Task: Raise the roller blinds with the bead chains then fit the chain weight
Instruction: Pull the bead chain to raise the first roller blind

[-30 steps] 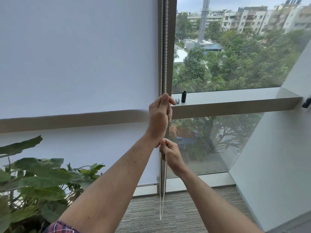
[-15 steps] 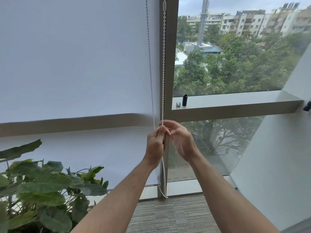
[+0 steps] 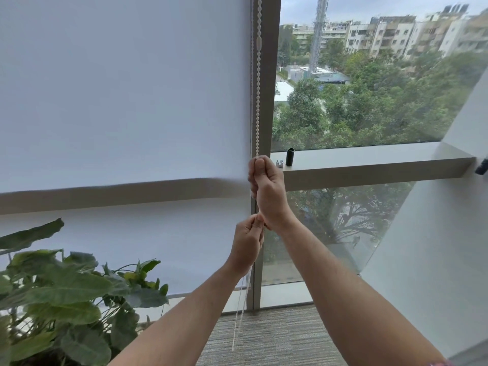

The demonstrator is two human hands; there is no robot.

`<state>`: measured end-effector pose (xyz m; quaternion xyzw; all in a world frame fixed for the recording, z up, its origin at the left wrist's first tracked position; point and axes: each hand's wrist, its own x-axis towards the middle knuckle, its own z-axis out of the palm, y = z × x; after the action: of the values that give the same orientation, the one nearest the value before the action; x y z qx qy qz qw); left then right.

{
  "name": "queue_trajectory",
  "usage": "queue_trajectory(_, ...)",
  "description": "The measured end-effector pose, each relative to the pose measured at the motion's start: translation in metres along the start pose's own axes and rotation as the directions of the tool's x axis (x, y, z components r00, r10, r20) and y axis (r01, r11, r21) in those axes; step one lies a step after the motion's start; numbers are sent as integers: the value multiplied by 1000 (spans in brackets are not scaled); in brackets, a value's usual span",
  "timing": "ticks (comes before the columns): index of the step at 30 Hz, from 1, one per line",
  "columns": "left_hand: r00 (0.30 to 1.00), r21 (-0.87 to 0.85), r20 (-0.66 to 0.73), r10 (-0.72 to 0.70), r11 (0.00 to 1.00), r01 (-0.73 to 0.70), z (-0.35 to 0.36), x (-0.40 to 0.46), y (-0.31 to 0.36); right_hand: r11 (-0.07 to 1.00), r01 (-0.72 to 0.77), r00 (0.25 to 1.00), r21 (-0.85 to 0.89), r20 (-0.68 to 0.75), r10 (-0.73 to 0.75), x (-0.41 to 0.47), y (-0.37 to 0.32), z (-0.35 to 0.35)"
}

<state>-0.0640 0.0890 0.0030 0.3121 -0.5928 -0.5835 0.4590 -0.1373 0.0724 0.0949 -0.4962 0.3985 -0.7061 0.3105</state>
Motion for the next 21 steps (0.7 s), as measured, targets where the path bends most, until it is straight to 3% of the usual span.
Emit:
queue_trajectory(4, 998, 24, 48, -46, 999, 45, -6, 0, -6, 998, 12, 1000, -59, -28, -13, -6, 9, -4)
queue_trajectory(8, 994, 73, 105, 18, 997, -26, -13, 14, 0, 995, 33, 998, -94, -54, -38, -8, 8, -5)
queue_trajectory(14, 993, -31, -86, 85, 996, -87, -16, 43, 42, 992, -2, 998, -127, -64, -6, -24, 27, -9)
queue_trajectory(21, 948, -81, 9, 319, 945, -317, 5, 58, 107, 966, -42, 996, -256, -84, 21, -43, 50, -17)
